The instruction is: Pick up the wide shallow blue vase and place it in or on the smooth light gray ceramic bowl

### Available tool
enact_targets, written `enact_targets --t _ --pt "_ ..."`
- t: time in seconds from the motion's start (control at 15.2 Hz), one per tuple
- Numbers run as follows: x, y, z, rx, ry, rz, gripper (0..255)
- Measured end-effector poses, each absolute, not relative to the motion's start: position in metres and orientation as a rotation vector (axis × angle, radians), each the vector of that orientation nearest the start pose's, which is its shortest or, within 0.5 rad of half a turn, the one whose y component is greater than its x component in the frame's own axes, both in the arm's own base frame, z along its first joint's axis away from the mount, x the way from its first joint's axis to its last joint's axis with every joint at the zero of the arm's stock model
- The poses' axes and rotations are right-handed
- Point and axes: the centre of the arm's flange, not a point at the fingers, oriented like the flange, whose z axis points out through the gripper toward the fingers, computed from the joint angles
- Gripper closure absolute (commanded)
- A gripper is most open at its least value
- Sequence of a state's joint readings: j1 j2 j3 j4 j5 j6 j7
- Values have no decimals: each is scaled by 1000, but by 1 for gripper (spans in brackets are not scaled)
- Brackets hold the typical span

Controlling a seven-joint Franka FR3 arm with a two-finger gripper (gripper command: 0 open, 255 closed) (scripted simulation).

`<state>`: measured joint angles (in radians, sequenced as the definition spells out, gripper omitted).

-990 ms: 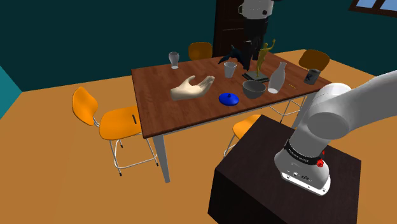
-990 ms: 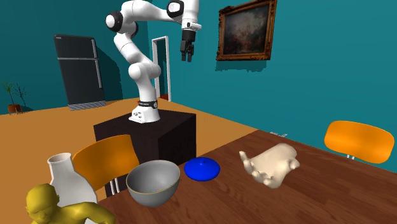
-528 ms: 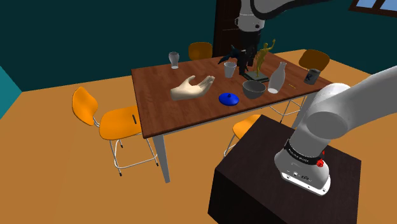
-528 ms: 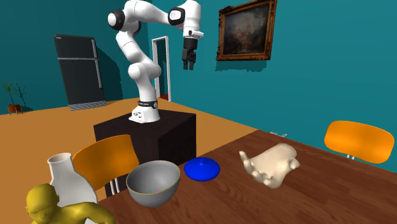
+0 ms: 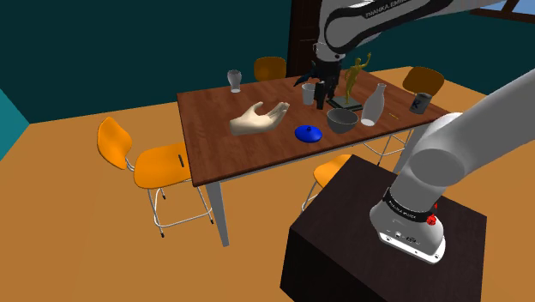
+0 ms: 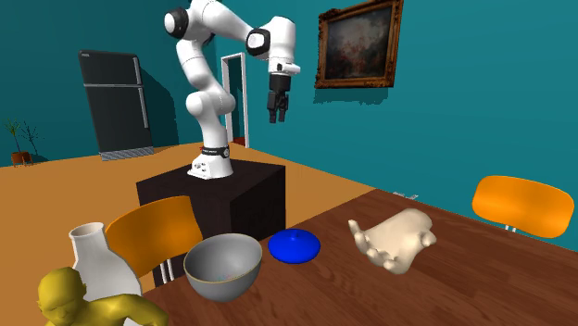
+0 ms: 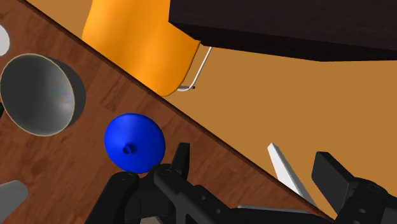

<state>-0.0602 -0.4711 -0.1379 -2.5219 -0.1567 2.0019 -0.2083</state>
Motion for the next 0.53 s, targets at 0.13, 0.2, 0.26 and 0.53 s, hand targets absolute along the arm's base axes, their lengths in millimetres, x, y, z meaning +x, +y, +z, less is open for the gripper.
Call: enact_targets --t 0.13,0.2,0.26,0.53 --pt "391 -105 416 -3204 -150 96 0" --pt "395 -115 405 -3204 -149 93 0" --pt "400 -121 399 -3204 -147 88 0" --pt "422 -153 364 -3205 -140 72 0"
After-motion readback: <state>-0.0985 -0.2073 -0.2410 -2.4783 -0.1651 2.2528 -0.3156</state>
